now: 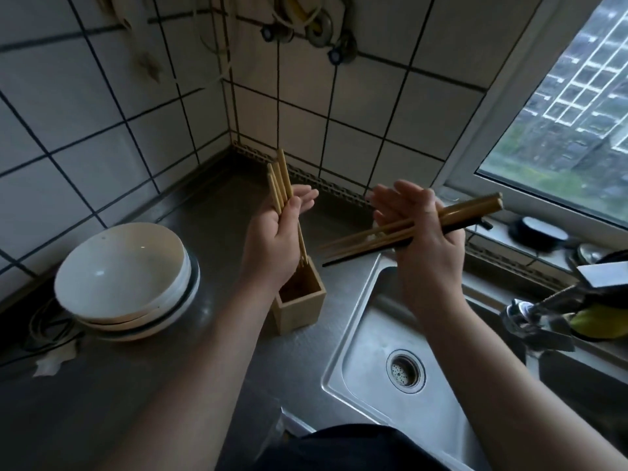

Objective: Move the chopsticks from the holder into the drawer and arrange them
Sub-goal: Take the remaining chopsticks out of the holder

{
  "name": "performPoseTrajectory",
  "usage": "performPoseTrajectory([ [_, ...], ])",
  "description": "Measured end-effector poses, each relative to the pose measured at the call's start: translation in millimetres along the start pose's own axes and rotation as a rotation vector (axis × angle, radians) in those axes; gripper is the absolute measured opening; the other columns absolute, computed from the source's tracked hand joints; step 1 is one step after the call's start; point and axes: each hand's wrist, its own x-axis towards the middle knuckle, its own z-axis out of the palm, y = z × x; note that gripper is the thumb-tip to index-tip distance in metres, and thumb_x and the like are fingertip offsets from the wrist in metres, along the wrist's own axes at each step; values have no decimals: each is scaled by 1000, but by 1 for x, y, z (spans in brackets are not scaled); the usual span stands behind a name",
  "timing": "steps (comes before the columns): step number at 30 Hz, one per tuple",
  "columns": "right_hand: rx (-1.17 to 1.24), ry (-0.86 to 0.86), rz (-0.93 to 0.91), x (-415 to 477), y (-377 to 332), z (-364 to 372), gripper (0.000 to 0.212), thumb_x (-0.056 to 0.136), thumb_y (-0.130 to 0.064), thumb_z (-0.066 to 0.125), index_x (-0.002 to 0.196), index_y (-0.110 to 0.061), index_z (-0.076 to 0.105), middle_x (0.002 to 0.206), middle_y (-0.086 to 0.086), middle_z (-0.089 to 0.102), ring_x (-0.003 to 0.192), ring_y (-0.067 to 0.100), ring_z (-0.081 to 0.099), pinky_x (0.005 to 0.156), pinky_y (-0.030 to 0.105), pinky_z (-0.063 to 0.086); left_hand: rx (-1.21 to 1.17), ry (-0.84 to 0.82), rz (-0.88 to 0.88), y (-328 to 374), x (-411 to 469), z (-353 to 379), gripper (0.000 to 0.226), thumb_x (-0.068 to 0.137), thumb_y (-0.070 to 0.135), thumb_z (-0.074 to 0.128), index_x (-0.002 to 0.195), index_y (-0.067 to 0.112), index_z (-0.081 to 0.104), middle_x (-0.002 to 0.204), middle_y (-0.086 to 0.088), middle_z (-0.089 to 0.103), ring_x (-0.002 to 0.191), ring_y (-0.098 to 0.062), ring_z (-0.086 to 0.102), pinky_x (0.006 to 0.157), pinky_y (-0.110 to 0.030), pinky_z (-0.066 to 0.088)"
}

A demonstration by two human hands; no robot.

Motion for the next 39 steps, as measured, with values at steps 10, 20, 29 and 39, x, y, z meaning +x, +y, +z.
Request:
performPoseTrajectory([
  [10,-3,81,-164,-69,-55,-85,28,103,-15,38,111,-3,62,102,15,73,103,32,68,96,46,51,-78,-167,92,33,-67,72,23,104,12,41,113,18,62,115,-2,70,108,-11,67,97,-28,51],
  [20,-223,301,-194,-220,-95,-215,33,96,-31,41,110,-10,62,103,8,73,103,24,69,93,44,54,-62,-491,18,43,-226,153,23,103,10,43,114,18,62,113,-1,71,108,-13,67,100,-39,50],
  [29,-420,577,-52,-405,-126,-340,28,96,-32,40,105,-19,63,107,5,71,103,16,68,96,42,53,-88,-882,-75,51,-406,230,18,100,24,46,109,22,61,112,-6,69,108,-18,67,99,-44,51],
  [39,-505,1116,-12,-579,-151,-434,30,91,-41,40,103,-28,64,106,-4,72,102,11,67,97,40,52,-3,-1407,-27,68,-576,319,23,94,35,46,108,34,65,109,7,72,105,-8,67,97,-45,52],
])
